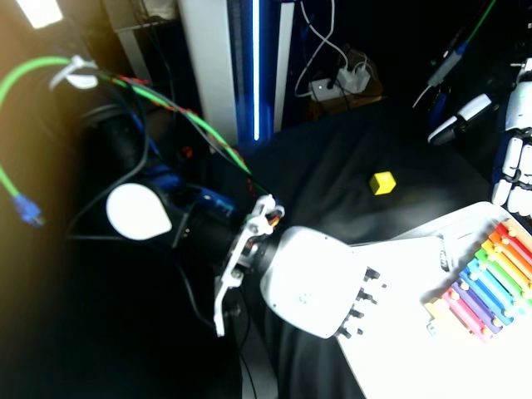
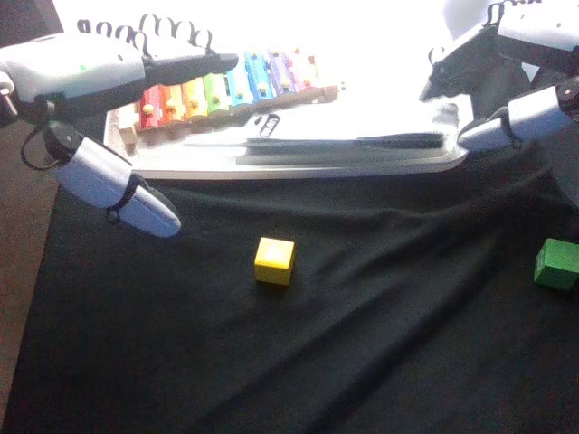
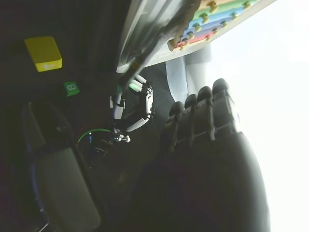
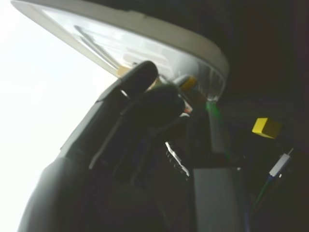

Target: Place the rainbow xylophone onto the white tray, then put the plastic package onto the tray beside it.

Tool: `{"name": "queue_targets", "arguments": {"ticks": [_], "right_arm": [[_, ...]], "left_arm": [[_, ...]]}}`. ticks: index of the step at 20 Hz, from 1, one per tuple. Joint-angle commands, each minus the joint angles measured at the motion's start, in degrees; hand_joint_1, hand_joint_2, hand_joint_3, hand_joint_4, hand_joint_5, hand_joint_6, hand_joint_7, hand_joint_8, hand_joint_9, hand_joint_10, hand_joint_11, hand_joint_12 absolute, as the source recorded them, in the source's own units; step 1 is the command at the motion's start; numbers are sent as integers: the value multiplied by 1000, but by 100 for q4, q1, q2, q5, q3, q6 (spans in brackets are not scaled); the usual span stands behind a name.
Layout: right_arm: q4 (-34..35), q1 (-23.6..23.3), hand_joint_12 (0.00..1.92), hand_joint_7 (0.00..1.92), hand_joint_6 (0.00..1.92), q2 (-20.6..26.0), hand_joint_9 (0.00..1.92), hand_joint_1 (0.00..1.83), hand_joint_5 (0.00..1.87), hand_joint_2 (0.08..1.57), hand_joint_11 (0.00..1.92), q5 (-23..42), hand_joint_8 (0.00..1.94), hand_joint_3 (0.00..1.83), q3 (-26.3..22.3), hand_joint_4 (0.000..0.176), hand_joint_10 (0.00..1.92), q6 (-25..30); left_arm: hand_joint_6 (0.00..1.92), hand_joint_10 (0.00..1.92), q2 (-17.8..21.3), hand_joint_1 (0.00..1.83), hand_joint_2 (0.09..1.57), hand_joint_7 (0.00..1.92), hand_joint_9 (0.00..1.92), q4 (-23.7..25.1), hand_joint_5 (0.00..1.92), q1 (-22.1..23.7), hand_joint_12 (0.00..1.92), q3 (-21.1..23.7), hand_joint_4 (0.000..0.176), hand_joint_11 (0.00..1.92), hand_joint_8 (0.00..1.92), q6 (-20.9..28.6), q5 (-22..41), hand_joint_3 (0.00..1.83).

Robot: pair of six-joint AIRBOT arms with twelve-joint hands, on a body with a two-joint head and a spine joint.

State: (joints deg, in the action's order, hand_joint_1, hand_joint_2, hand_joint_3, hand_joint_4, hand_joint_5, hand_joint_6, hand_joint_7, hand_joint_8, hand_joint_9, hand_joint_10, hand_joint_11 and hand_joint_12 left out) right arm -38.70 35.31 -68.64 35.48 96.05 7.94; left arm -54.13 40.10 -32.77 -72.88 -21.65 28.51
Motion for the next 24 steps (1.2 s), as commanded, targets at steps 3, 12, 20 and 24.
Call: {"name": "queue_targets", "arguments": {"ticks": [3,12,20,24], "right_arm": [[292,-24,365,147,0,62,147,693,17,717,128,440,0,0,-17,169,0,52],[319,-26,249,0,0,208,0,666,0,626,0,710,0,3,-218,176,0,52],[1172,-25,0,0,0,805,0,562,0,665,0,1885,0,19,-1006,176,0,-501],[1548,-22,0,0,0,1045,0,582,0,721,0,2531,0,25,-1412,176,0,-852]], "left_arm": [[0,0,-30,827,732,0,0,-222,0,27,0,7,7,0,0,28,501,2],[0,0,-41,835,732,0,0,-487,0,-130,0,39,72,0,0,-4,713,0],[0,0,190,751,716,0,0,-3332,0,-1259,0,485,167,0,0,-1456,2998,0],[0,0,535,656,775,0,0,-4180,0,-1750,0,882,137,0,0,-1921,4194,21]]}}
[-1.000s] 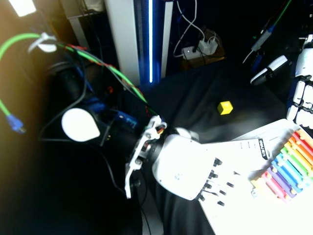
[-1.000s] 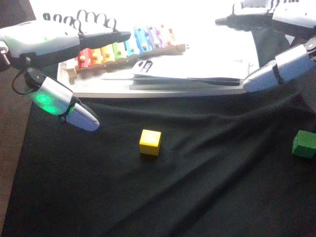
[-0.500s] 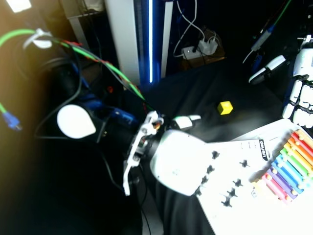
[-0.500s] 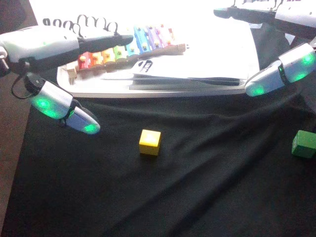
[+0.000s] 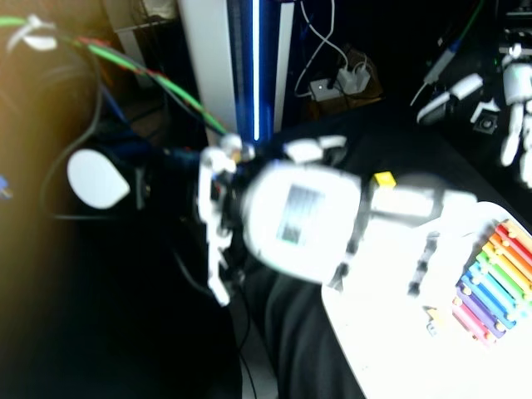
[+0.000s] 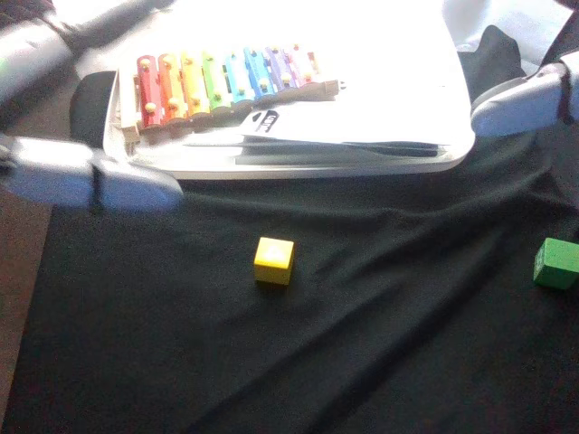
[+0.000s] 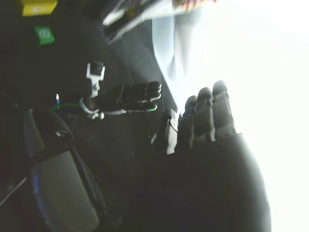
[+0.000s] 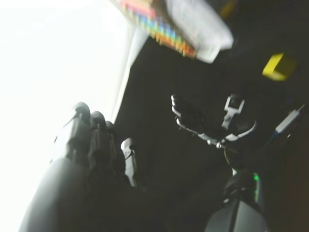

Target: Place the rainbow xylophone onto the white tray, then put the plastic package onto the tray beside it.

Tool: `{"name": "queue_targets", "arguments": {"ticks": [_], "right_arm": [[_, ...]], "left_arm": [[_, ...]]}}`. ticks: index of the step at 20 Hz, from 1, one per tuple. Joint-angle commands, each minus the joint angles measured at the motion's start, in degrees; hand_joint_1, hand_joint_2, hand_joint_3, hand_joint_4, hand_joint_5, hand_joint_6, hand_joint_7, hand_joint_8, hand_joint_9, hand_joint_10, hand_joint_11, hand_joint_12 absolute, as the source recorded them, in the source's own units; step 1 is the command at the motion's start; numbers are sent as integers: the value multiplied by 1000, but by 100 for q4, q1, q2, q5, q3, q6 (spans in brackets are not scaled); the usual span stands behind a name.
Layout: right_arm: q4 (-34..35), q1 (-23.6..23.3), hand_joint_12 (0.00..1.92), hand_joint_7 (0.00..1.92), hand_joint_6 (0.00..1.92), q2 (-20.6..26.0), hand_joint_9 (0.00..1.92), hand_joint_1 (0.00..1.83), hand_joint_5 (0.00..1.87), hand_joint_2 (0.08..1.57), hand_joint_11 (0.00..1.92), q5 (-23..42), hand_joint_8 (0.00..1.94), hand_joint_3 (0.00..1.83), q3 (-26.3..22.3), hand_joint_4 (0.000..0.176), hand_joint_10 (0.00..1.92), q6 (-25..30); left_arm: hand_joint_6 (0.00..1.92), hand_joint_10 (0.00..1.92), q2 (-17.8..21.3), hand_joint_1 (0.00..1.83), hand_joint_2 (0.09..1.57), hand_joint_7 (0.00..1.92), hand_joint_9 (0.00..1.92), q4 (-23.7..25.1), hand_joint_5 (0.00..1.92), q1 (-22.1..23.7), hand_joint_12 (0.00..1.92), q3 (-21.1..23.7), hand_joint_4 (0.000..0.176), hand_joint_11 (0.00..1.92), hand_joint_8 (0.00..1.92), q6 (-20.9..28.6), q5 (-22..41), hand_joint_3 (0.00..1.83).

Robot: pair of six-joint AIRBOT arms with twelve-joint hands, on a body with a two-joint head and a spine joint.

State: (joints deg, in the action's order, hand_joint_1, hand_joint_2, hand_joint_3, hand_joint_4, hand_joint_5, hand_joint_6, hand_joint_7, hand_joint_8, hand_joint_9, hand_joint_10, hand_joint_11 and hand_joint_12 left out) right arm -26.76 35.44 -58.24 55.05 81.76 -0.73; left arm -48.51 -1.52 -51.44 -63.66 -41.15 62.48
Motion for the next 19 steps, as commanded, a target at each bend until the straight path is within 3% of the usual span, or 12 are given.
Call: {"name": "queue_targets", "arguments": {"ticks": [1,2,4,5,6,7,8,9,10,13,17,19], "right_arm": [[428,-34,0,0,0,12,0,708,0,723,0,810,0,15,-18,176,0,15],[517,-34,0,0,0,25,0,708,0,723,0,975,0,15,-57,176,0,-13],[648,-34,20,0,0,44,0,552,0,730,45,1166,0,12,-155,176,0,-113],[697,-34,22,0,0,72,0,557,0,742,48,1229,0,15,-230,176,0,-180],[750,-34,49,0,0,96,0,502,0,741,109,1274,0,12,-307,158,0,-261],[766,-34,80,0,0,103,5,413,0,749,173,1319,0,12,-360,84,2,-322],[779,-33,91,0,0,93,0,401,0,754,192,1367,0,12,-406,80,0,-366],[787,-32,81,0,0,83,0,459,0,735,167,1389,0,1,-442,145,0,-398],[792,-16,55,0,0,75,0,479,0,748,104,1412,0,6,-498,170,0,-451],[1022,248,60,0,0,11,0,696,0,680,107,1601,0,0,-603,176,0,-540],[1410,696,34,0,0,-141,0,762,0,660,42,1997,0,0,-599,176,0,-612],[1631,986,68,0,0,-192,2,738,0,662,110,2242,0,0,-601,176,1,-751]], "left_arm": [[0,0,35,687,795,0,0,-161,0,-10,0,48,131,0,0,-32,1073,23],[0,0,109,687,795,0,0,-288,0,-147,0,131,131,0,0,-80,1332,23],[0,0,259,710,815,0,0,-543,0,-398,0,289,166,0,0,-211,1791,24],[0,0,302,716,815,0,0,-670,0,-528,0,336,161,0,0,-230,2030,20],[0,0,310,726,804,0,0,-769,0,-615,0,361,141,0,0,-234,2226,13],[0,0,321,716,793,0,0,-857,0,-702,0,393,124,0,0,-238,2415,7],[0,0,341,717,794,0,0,-949,0,-812,0,434,124,0,0,-254,2581,7],[0,0,357,720,803,0,0,-1038,0,-905,0,466,122,0,0,-269,2702,10],[0,0,371,751,783,0,0,-1151,0,-1031,0,505,134,0,0,-297,2861,0],[0,0,369,789,761,0,0,-1505,0,-1478,0,607,109,0,0,-315,3150,0],[0,0,254,761,779,0,0,-1882,0,-1849,0,726,146,0,0,-316,3582,0],[0,0,82,730,796,0,0,-2072,0,-1974,0,698,137,0,0,-333,3674,7]]}}
